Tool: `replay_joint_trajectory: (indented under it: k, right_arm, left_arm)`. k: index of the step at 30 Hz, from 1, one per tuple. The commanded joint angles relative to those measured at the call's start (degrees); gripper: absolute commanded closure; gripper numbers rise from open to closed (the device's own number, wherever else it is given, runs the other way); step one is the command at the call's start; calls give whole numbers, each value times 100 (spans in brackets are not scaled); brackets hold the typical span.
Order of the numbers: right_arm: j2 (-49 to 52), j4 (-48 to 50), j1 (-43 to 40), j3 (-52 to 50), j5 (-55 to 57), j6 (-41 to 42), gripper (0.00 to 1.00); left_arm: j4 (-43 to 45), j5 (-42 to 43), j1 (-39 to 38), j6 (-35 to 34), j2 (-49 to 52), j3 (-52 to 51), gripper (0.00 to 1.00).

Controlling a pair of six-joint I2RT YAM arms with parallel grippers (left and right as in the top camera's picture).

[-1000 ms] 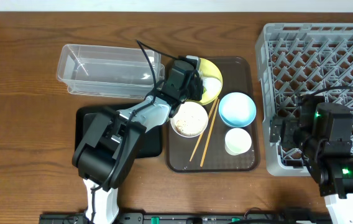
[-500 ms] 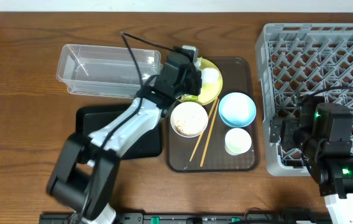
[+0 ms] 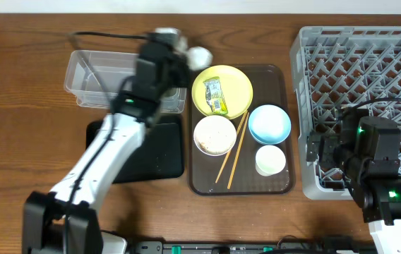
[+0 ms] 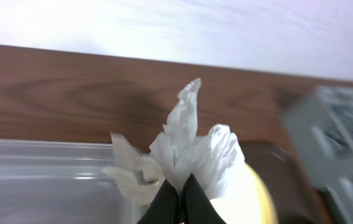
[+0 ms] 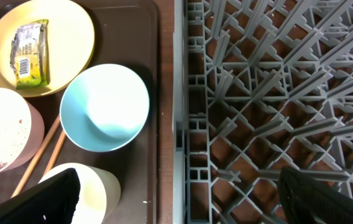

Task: Sort waste into correct bins and load items into the dishwasher rack
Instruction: 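Carry the tissue with the left gripper into the clear bin, then return the left gripper to the plate and grasp the snack wrapper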

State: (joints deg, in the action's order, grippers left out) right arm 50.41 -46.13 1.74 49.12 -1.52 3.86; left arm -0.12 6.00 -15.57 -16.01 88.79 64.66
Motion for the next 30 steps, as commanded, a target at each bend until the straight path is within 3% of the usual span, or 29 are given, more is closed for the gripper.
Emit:
replay_joint_trajectory:
  k: [1, 7, 9, 12, 14, 15, 24, 30]
  right_arm:
    - [-11, 2, -59, 122, -26, -28, 1]
    - [-11, 2, -59, 122, -26, -28, 1]
    - [-11, 2, -59, 122, -26, -28, 1]
    - [-11, 2, -59, 122, -28, -28, 1]
    - [-11, 4, -59, 122, -26, -28, 1]
    - [-11, 4, -59, 122, -26, -28, 1]
    - [-11, 0, -59, 122, -26, -28, 1]
    - [-9, 0, -59, 122, -46, -28, 1]
  left_arm:
    - [-282, -284, 317, 138, 76, 66, 94]
    - [-540, -568, 643, 699, 426, -4, 91]
    - [-518, -568, 684, 973, 498, -4, 76]
    - [-494, -511, 693, 1091, 426, 4, 70]
    - [-498, -485, 599, 1106, 284, 9, 55]
    - [-503, -463, 535, 1143, 219, 9, 53]
    - [-911, -267, -643, 1189, 345, 7, 50]
    - [-612, -564, -1196, 1191, 1029, 7, 39]
